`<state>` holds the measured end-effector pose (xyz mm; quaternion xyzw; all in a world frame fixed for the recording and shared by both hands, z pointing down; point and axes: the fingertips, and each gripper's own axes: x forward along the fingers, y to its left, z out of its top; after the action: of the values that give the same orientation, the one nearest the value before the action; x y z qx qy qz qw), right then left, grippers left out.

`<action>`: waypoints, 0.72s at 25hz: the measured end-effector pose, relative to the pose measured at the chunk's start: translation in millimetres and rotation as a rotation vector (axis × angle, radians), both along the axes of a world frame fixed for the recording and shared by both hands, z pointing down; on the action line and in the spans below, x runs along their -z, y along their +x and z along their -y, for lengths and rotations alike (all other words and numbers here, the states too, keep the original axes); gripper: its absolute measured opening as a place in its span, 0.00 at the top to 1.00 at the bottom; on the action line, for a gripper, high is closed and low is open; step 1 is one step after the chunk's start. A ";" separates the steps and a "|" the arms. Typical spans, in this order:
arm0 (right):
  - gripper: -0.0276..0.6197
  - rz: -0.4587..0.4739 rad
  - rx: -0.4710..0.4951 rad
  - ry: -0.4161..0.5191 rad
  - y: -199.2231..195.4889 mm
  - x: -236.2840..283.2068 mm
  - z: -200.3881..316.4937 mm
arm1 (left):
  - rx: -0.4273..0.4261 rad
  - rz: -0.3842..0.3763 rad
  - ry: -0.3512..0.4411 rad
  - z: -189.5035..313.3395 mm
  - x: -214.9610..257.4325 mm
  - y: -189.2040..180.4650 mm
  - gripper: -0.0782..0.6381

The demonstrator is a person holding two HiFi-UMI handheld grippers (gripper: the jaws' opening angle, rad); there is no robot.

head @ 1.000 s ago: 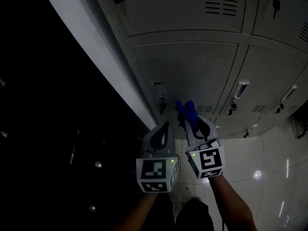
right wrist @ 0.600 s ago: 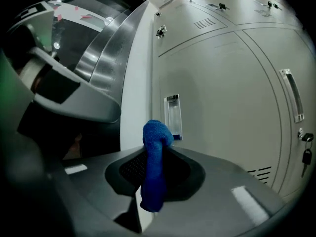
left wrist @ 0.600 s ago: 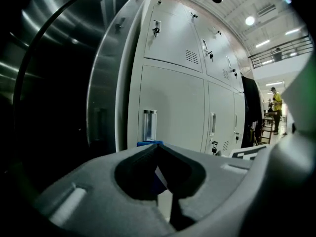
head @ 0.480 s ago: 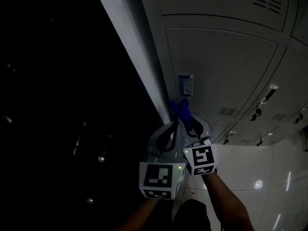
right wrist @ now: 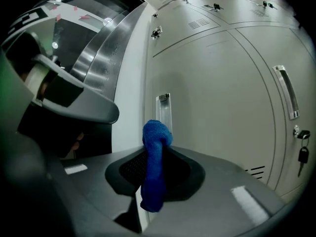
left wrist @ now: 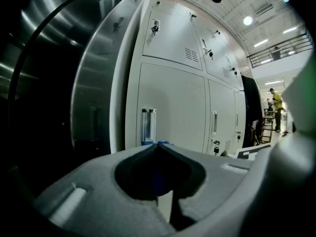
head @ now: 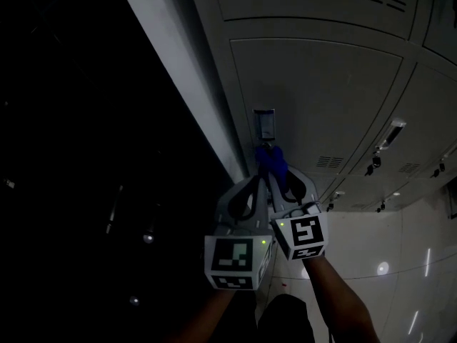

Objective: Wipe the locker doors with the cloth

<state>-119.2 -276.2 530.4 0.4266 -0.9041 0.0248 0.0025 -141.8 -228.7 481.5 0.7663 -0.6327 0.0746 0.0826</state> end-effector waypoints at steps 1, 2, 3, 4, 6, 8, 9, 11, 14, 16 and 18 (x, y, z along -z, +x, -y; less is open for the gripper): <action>0.86 -0.004 -0.013 -0.002 7.8 -0.2 2.1 | -0.004 -0.001 -0.005 1.3 -1.6 3.7 0.89; 0.86 -0.008 -0.024 -0.004 15.4 -0.7 4.0 | -0.010 -0.001 -0.010 2.4 -3.4 8.0 0.89; 0.86 -0.013 -0.036 -0.005 22.8 -1.3 5.5 | -0.018 0.000 -0.016 3.0 -5.1 13.0 0.89; 0.86 -0.018 -0.046 -0.007 30.2 -1.7 6.8 | -0.027 0.001 -0.020 3.6 -6.7 18.7 0.89; 0.86 -0.024 -0.065 -0.007 44.8 -1.0 9.6 | -0.046 0.003 -0.025 5.5 -8.7 30.8 0.89; 0.86 -0.032 -0.082 -0.003 59.7 0.7 12.4 | -0.062 0.003 -0.024 8.3 -8.9 42.6 0.89; 0.86 -0.036 -0.092 -0.002 67.7 1.2 13.6 | -0.071 0.002 -0.024 9.8 -8.8 48.6 0.89; 0.86 -0.046 -0.113 -0.002 84.9 1.6 14.9 | -0.086 0.001 -0.027 12.3 -9.5 60.8 0.89; 0.86 -0.059 -0.145 -0.002 111.4 2.8 17.1 | -0.105 0.000 -0.034 15.6 -10.5 78.5 0.89; 0.86 -0.064 -0.164 0.000 128.1 3.8 19.5 | -0.116 0.001 -0.033 17.9 -9.6 89.1 0.89; 0.86 -0.071 -0.183 -0.002 144.0 3.1 21.3 | -0.126 0.004 -0.033 19.4 -9.6 98.1 0.89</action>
<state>24.8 -297.5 527.4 0.5081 -0.8606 0.0107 0.0327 -43.7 -248.1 491.1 0.8030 -0.5821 0.0917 0.0890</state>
